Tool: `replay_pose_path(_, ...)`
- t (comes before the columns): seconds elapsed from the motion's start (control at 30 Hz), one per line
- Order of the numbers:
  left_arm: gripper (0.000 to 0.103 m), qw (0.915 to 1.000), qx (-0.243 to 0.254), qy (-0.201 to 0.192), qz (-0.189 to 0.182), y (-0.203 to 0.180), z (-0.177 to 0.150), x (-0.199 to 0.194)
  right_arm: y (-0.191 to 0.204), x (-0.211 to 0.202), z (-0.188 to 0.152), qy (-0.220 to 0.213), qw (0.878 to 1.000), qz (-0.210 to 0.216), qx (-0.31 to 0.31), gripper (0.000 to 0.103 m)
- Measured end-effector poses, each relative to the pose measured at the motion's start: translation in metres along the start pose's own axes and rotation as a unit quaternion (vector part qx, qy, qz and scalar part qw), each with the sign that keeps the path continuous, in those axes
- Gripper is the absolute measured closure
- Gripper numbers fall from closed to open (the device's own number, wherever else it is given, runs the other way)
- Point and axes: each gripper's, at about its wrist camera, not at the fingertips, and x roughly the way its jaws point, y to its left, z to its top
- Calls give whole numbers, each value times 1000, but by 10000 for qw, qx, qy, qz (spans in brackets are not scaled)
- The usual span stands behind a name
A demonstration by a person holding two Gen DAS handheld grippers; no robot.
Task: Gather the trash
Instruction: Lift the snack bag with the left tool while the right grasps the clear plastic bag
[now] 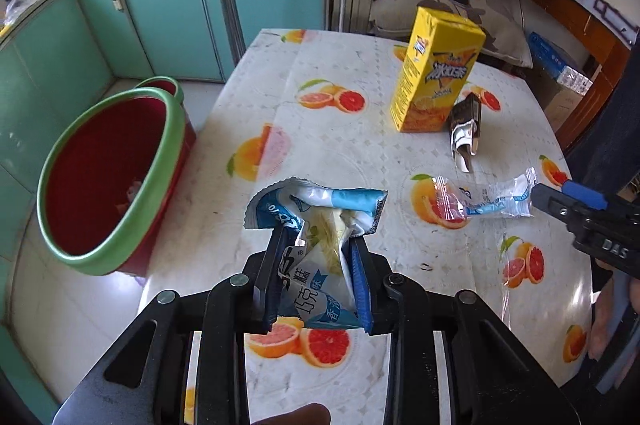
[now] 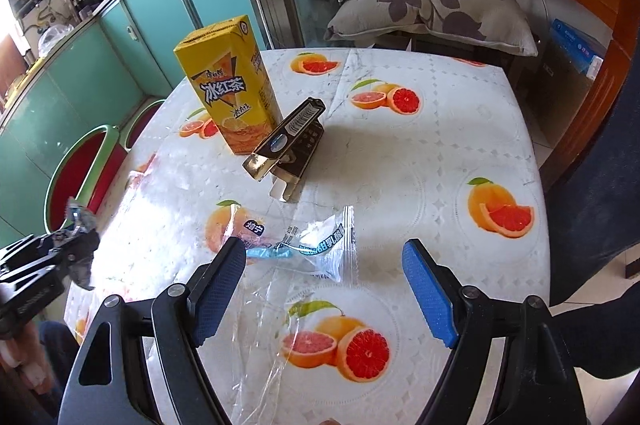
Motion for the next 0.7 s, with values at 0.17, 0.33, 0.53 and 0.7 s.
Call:
replay_pose_path(0.17,74,9997,-137,-187,15,20,1,-20,0,30,5,218,9997,1,88,23)
replay_pose_path(0.33,74,9994,-236,-263,24,31,-1,-27,-3,55,7,361,9988,119,320,23)
replay_pose_path(0.53,74,9992,-303,-261,34,40,-4,-27,-3,67,5,417,9979,191,464,23)
replay_pose_path(0.7,74,9991,-358,-246,12,44,-5,-26,2,66,5,328,9986,45,404,30)
